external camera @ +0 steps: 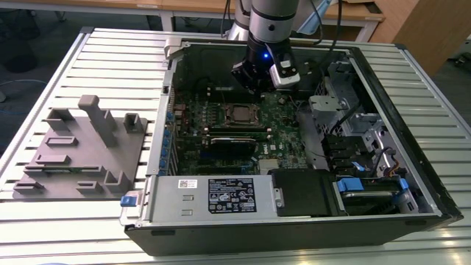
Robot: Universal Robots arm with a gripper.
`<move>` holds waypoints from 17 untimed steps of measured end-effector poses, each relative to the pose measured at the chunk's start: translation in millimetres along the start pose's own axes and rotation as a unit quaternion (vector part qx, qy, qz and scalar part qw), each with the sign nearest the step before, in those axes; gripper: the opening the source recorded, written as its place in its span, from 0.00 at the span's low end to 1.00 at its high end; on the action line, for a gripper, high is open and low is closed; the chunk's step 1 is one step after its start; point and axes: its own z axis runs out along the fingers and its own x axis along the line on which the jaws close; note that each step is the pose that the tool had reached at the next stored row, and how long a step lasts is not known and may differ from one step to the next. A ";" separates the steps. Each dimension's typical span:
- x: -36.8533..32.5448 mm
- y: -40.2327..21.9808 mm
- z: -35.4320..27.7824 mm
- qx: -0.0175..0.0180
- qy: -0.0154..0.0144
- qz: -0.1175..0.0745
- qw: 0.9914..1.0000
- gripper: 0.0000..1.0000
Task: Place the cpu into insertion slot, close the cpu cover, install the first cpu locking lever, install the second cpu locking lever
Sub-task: 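Close the cpu cover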
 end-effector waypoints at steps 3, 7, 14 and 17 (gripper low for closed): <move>0.0 0.0 0.0 0.000 0.000 -0.004 1.000 0.10; 0.1 0.0 0.1 0.000 0.000 -0.009 1.000 0.10; 0.1 0.0 0.2 0.000 0.001 -0.017 1.000 0.10; 0.2 0.0 0.2 0.000 0.001 -0.021 1.000 0.10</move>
